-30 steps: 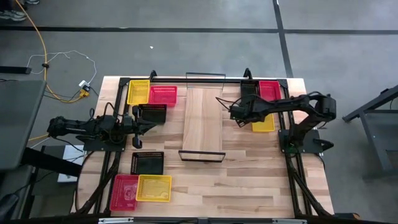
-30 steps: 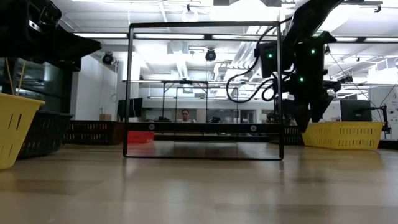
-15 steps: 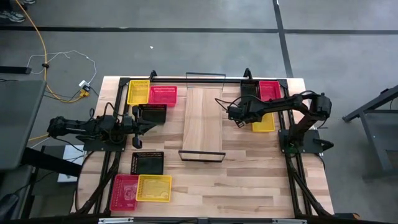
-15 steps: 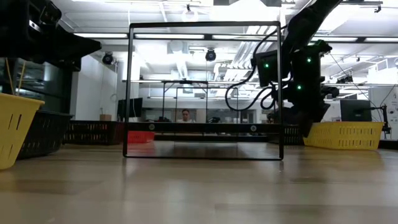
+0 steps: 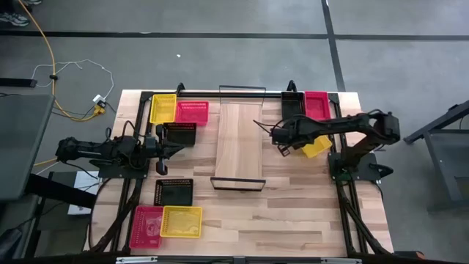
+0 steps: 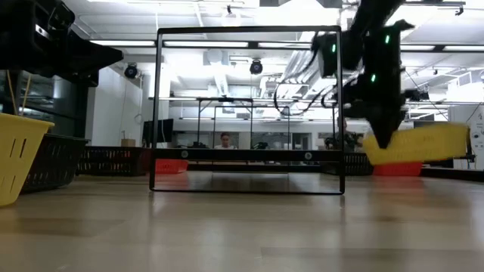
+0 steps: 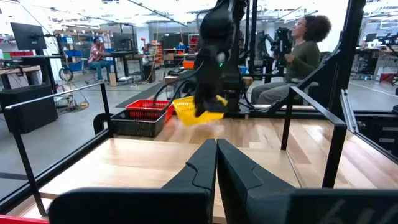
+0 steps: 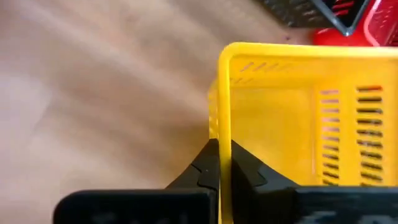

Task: Stack baskets on shelf by color
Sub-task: Put the top right yellow bin on the shelf

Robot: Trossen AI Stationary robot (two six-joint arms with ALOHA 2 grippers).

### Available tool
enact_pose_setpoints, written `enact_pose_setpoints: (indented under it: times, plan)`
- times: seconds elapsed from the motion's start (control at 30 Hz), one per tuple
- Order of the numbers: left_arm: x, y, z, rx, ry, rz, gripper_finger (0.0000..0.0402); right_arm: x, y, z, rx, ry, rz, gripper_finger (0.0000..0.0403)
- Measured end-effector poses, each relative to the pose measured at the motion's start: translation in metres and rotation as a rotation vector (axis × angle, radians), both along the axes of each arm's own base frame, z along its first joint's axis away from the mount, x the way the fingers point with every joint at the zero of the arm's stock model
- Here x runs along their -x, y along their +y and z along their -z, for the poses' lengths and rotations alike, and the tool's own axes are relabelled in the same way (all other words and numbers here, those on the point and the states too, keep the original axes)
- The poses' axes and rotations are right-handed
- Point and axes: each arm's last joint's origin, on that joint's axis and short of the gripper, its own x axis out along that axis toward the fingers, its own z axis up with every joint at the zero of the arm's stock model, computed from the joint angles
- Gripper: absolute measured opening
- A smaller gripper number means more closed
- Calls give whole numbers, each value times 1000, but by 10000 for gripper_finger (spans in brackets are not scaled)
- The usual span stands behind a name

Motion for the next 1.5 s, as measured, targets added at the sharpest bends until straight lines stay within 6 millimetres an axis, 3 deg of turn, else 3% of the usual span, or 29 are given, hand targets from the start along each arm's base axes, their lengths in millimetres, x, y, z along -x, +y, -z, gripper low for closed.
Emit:
enact_pose_setpoints:
  times: [0.2, 0.33, 0.47, 0.63, 1.03, 1.23, 1.5]
  plan:
    - [0, 0, 0, 0, 0, 0, 3, -20, 23, -53, -73, -170, -269, 1]
    - [0, 0, 0, 0, 0, 0, 3, -45, 33, -89, 29, -328, -543, 1]
    - [0, 0, 0, 0, 0, 0, 3, -76, 34, -106, 144, -458, -776, 1]
    - [0, 0, 0, 0, 0, 0, 3, -114, 22, -95, 207, -480, -910, 0]
    - [0, 0, 0, 0, 0, 0, 3, -197, -22, -44, 142, -209, -952, 0]
    - [0, 0, 0, 0, 0, 0, 3, -214, -34, -28, 144, -112, -939, 0]
    - [0, 0, 0, 0, 0, 0, 3, -214, -50, -18, 134, -73, -910, 0]
